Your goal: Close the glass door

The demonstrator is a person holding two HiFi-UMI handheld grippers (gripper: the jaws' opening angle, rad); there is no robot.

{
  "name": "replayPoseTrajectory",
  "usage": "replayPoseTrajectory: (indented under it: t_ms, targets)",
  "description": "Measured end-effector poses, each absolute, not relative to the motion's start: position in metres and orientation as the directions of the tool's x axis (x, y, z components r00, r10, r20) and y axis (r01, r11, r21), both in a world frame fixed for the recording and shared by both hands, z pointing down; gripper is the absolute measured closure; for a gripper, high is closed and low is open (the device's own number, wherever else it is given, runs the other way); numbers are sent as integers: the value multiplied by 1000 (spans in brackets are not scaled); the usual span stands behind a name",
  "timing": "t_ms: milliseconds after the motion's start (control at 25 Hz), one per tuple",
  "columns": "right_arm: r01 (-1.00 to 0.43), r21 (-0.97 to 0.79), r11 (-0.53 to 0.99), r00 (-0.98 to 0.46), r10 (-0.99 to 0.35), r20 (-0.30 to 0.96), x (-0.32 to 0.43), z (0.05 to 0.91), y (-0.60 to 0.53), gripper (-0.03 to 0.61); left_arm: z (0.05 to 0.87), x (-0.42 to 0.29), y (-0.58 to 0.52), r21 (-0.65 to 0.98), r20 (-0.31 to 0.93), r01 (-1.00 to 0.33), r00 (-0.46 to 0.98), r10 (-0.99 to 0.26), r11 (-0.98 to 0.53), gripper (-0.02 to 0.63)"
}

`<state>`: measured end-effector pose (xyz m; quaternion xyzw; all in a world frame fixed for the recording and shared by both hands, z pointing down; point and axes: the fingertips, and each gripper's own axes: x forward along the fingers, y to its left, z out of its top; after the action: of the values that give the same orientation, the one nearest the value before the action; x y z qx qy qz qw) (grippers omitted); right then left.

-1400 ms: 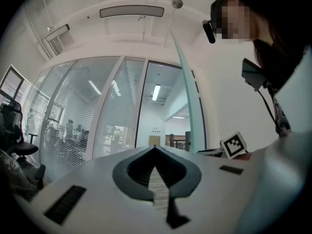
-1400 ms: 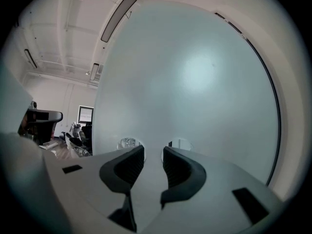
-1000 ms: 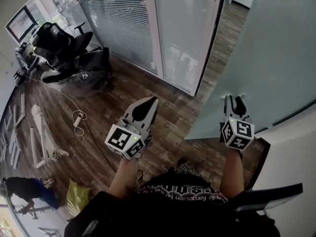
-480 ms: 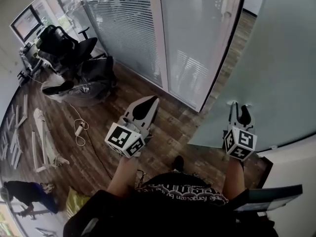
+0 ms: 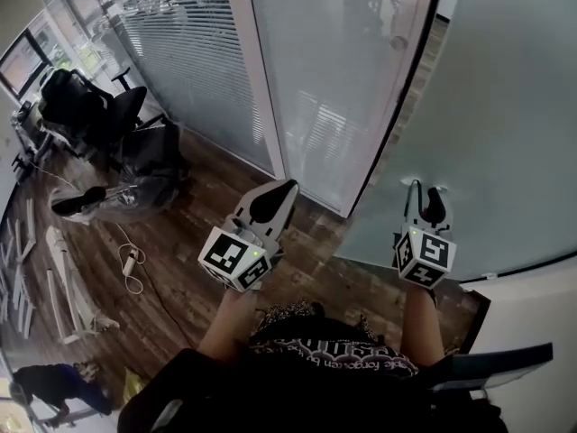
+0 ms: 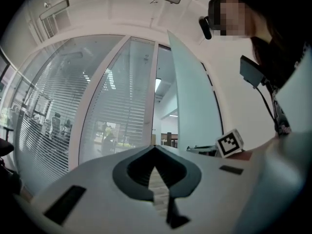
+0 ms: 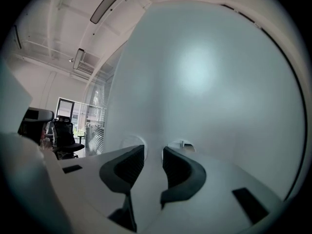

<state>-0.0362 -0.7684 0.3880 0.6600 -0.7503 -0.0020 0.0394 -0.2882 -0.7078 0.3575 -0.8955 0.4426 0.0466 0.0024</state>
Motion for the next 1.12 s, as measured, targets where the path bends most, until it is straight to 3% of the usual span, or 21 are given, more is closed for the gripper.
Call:
replayPoseTrajectory:
  t_ms: [680,1120]
  targets:
    - [-1000,15,12,-11,-999,42,-6,387,-924,471,351,-261,-931,49,-120,-658,743,-658,-751,612]
    - [-999,17,-41,42,-998,38,10,385,-973,472,357,-238,-991,39,-97,-593,799,-594,-804,612]
